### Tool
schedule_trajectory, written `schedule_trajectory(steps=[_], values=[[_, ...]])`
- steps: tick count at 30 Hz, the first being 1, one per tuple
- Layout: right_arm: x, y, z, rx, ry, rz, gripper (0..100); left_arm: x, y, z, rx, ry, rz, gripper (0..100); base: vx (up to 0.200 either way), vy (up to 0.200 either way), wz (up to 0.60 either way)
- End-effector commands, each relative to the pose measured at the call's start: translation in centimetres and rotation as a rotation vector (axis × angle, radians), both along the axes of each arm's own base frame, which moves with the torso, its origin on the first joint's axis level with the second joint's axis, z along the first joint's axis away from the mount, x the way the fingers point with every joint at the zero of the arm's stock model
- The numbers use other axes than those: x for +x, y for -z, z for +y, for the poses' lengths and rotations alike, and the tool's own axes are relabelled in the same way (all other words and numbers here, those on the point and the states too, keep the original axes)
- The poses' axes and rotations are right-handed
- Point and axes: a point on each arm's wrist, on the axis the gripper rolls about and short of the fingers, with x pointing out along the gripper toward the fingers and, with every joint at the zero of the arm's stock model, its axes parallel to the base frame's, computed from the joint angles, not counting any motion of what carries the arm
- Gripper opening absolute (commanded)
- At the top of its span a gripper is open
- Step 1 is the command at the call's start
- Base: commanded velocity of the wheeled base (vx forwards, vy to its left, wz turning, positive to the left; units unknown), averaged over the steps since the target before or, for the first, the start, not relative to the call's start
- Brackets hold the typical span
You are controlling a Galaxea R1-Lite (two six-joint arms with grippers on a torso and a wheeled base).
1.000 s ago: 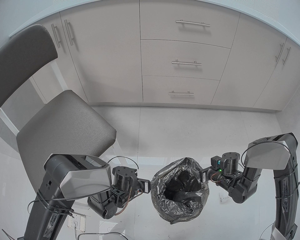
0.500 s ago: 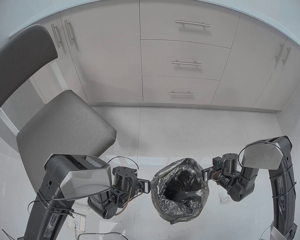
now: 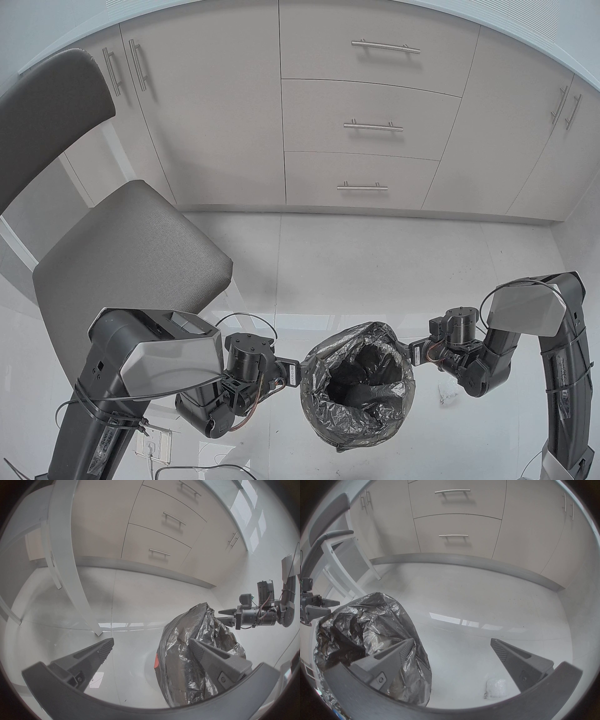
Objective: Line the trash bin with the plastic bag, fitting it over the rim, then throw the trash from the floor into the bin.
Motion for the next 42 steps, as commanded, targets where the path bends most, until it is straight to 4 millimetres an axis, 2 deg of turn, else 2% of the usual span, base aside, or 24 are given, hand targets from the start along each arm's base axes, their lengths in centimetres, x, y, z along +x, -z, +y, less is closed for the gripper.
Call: schedule_trajectory(steps=[1, 6, 10, 12, 13, 14, 16, 17, 20, 21, 29, 33, 36, 42], values=[[0.4, -0.3, -0.2, 0.006, 0.009, -0.012, 100, 0.0, 0.1, 0.0, 0.002, -0.001, 0.002, 100, 0.000, 0.000, 0.00], [0.6, -0.5, -0.2, 0.011, 0.015, -0.027, 100, 0.0, 0.1, 0.0, 0.002, -0.001, 0.002, 100, 0.000, 0.000, 0.00], [0.0, -2.8, 0.2, 0.027, 0.003, -0.093, 100, -0.1, 0.1, 0.0, 0.002, 0.001, 0.002, 100, 0.000, 0.000, 0.00], [-0.1, -2.9, 0.3, 0.026, 0.001, -0.093, 100, -0.1, 0.1, 0.0, 0.002, 0.001, 0.002, 100, 0.000, 0.000, 0.00], [-1.5, -4.7, 1.6, 0.040, -0.052, -0.106, 100, 0.0, 0.1, 0.0, 0.002, 0.001, 0.001, 100, 0.000, 0.000, 0.00], [-2.2, -5.2, 2.2, 0.044, -0.074, -0.106, 100, 0.0, 0.1, 0.0, 0.002, 0.001, 0.001, 100, 0.000, 0.000, 0.00], [-2.9, -5.5, 2.8, 0.048, -0.099, -0.100, 100, 0.0, 0.1, 0.0, 0.002, 0.001, 0.001, 100, 0.000, 0.000, 0.00], [-3.7, -5.6, 3.8, 0.048, -0.133, -0.089, 100, 0.0, 0.1, 0.0, 0.001, 0.001, 0.000, 100, 0.000, 0.000, 0.00], [-4.3, -5.1, 4.9, 0.046, -0.169, -0.073, 100, 0.0, 0.1, 0.0, 0.001, 0.001, 0.000, 100, 0.000, 0.000, 0.00], [-4.3, -4.3, 5.3, 0.039, -0.179, -0.057, 100, 0.0, 0.1, 0.0, 0.002, 0.001, 0.001, 100, 0.000, 0.000, 0.00], [-4.8, -2.0, 6.4, 0.022, -0.206, -0.027, 100, -0.1, 0.1, 0.0, 0.002, 0.001, 0.001, 100, 0.000, 0.000, 0.00], [-3.9, -1.0, 6.6, 0.016, -0.166, -0.048, 100, -0.1, 0.1, 0.0, 0.003, 0.001, 0.000, 100, 0.000, 0.000, 0.00], [-3.3, -1.1, 6.6, 0.051, -0.117, -0.104, 100, -0.1, 0.1, -0.1, 0.004, 0.003, 0.002, 100, 0.000, 0.000, 0.00], [-3.4, -1.5, 6.8, 0.067, -0.116, -0.118, 100, -0.1, 0.2, -0.1, 0.004, 0.005, 0.002, 100, 0.000, 0.000, 0.00]])
